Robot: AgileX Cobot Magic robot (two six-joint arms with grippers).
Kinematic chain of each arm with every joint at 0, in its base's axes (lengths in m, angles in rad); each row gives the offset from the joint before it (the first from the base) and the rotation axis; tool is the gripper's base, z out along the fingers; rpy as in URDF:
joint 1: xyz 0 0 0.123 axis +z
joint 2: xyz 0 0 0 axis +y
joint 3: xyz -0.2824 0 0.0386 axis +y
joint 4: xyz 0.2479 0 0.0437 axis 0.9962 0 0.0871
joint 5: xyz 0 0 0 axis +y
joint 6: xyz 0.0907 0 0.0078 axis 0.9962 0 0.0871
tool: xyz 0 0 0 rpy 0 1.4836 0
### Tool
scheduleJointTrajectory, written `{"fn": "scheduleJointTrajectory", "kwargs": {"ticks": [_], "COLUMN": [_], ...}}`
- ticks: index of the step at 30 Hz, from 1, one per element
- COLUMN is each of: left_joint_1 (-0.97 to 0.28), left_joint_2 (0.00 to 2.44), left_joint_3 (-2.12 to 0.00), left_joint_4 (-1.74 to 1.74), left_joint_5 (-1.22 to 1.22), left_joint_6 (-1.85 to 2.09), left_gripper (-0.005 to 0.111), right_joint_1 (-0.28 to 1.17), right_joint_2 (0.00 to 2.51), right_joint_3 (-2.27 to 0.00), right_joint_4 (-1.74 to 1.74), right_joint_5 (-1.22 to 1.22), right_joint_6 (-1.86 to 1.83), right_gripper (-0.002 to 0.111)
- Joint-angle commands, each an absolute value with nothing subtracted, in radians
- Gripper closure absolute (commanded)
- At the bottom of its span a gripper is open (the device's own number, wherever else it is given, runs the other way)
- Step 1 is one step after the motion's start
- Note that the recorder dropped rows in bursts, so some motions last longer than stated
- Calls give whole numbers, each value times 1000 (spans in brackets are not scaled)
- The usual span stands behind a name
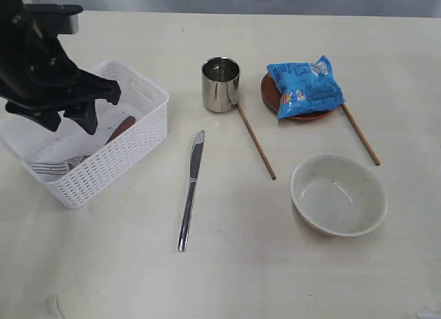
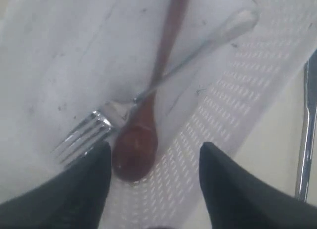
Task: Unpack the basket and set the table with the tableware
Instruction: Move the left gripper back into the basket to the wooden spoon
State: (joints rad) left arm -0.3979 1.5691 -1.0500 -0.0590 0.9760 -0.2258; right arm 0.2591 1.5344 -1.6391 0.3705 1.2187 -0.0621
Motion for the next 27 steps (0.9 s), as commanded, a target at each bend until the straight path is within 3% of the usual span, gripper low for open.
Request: {"fn": "scheduleJointTrajectory", "kwargs": {"ticks": [1,20,22,26,27], "left_joint_1": [-393,-393,-393,-393,-393], "left_joint_2": [1635,1923,1938,1945,1945], "left_joint_3": [-1055,-1055,-1055,-1055,-1055], "left_joint_4": [-87,-87,-87,-87,-87], "left_joint_5": [857,695,691,677,674], "left_joint_6": [-183,-110,-110,-112,-112], "left_gripper": [56,56,65,102,106], "right_joint_1": [252,252,252,252,252], "right_joint_2": [1528,1528,1528,1528,1528], "right_joint_3": [-1639,-1639,-1639,-1639,-1639], "right_joint_4": [375,375,375,375,375], "right_joint_5": [1221,1221,1221,1221,1221], "right_joint_6": [-75,-79,-79,-79,-79], "right_gripper": [109,109,109,109,109]}}
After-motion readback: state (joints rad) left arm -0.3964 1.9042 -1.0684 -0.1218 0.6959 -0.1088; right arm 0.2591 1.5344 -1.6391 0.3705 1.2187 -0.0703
